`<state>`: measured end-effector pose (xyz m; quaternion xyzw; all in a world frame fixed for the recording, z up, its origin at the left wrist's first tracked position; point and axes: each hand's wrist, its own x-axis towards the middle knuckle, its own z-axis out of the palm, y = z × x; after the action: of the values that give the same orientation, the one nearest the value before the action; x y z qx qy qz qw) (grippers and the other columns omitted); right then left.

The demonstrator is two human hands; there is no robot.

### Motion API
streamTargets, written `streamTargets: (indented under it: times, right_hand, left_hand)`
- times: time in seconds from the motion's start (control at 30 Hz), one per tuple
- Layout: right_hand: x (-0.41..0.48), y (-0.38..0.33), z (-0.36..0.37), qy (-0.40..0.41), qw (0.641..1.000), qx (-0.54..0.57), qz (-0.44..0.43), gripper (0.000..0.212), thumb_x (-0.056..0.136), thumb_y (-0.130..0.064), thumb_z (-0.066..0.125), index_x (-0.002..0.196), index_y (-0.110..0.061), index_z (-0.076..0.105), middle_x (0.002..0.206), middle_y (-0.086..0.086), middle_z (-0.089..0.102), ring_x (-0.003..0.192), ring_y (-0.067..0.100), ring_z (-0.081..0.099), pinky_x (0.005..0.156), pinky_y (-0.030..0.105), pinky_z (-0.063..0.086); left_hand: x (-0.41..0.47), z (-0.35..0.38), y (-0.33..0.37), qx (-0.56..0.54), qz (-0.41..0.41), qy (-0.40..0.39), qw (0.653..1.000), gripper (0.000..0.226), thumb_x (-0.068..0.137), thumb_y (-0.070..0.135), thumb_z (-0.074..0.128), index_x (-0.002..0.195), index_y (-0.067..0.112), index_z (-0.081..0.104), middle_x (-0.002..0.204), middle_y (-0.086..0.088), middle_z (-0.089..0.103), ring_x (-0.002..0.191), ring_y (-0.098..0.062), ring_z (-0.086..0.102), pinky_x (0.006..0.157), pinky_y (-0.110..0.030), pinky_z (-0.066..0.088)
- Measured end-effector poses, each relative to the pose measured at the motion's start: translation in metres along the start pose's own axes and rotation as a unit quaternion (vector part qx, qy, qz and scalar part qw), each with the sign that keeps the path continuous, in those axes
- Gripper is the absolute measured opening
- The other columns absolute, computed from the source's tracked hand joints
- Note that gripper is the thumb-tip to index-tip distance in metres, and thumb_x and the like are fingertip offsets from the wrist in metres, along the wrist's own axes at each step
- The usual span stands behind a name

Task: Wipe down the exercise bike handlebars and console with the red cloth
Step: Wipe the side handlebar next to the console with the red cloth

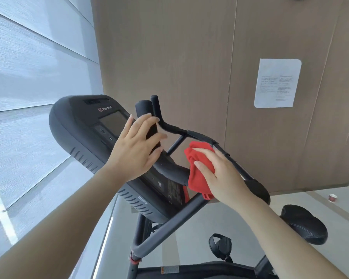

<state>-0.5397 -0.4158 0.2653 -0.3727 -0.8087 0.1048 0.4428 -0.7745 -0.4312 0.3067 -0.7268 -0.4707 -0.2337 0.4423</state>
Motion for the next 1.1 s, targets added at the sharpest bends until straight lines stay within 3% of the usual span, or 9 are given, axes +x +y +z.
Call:
streamTargets:
  times: [0.17,0.3,0.4,0.53,0.7,0.87,1.1]
  right_hand:
    - [0.015,-0.029,0.027,-0.004,0.999,-0.036,0.006,0.040,0.096,-0.040,0.040,0.136,-0.033,0.040,0.136,-0.009,0.041,0.117,0.012,0.045,0.083,0.019,0.033]
    - [0.009,-0.036,0.054,-0.026,0.990,-0.138,0.011,0.048,0.094,-0.047,0.035,0.140,-0.032,0.031,0.131,-0.003,0.042,0.113,0.019,0.048,0.090,0.031,0.042]
    - [-0.002,-0.032,0.050,0.003,0.985,-0.172,0.017,0.048,0.093,-0.049,0.034,0.139,-0.034,0.032,0.125,-0.003,0.045,0.110,0.020,0.049,0.085,0.032,0.044]
    - [-0.013,-0.024,0.041,0.030,0.978,-0.181,0.094,0.048,0.094,-0.047,0.034,0.139,-0.029,0.035,0.128,0.000,0.045,0.113,0.022,0.050,0.085,0.033,0.042]
    - [0.009,-0.049,0.062,0.019,0.983,-0.174,0.052,0.043,0.096,-0.043,0.032,0.137,-0.029,0.037,0.133,-0.004,0.041,0.115,0.019,0.046,0.093,0.029,0.037]
    - [0.007,-0.045,0.066,0.036,0.981,-0.186,0.052,0.058,0.088,-0.055,0.022,0.138,-0.031,0.037,0.131,-0.006,0.044,0.113,0.016,0.049,0.088,0.025,0.040]
    - [0.008,-0.053,0.071,0.063,0.973,-0.204,0.083,0.047,0.094,-0.045,0.032,0.137,-0.029,0.039,0.132,-0.003,0.045,0.115,0.019,0.048,0.087,0.024,0.036]
  left_hand:
    - [0.011,-0.011,-0.022,-0.054,-0.040,0.006,0.998,0.047,0.090,0.037,0.044,0.133,0.017,0.047,0.144,-0.011,0.035,0.139,-0.030,0.023,0.112,-0.052,0.025]
    - [0.014,-0.009,-0.026,-0.123,-0.070,0.019,0.990,0.056,0.092,0.039,0.036,0.142,0.013,0.036,0.152,-0.010,0.024,0.143,-0.025,0.016,0.115,-0.034,0.019]
    - [0.014,-0.006,-0.026,-0.159,-0.070,0.029,0.984,0.057,0.092,0.040,0.034,0.142,0.011,0.036,0.151,-0.009,0.025,0.141,-0.024,0.017,0.114,-0.031,0.018]
    - [0.017,-0.007,-0.038,-0.194,-0.048,0.034,0.979,0.063,0.089,0.044,0.039,0.143,0.012,0.032,0.146,-0.006,0.030,0.135,-0.021,0.024,0.110,-0.025,0.021]
    - [0.020,-0.002,-0.044,-0.256,-0.040,0.030,0.965,0.069,0.087,0.046,0.041,0.146,0.013,0.024,0.147,-0.002,0.028,0.137,-0.019,0.026,0.108,-0.024,0.024]
    - [0.019,0.007,-0.041,-0.270,-0.034,0.059,0.960,0.064,0.090,0.038,0.044,0.145,0.010,0.025,0.145,-0.005,0.029,0.137,-0.023,0.026,0.112,-0.024,0.019]
    - [0.020,0.009,-0.046,-0.289,-0.013,0.076,0.954,0.062,0.091,0.032,0.046,0.143,0.006,0.028,0.142,-0.010,0.033,0.133,-0.027,0.029,0.113,-0.024,0.014]
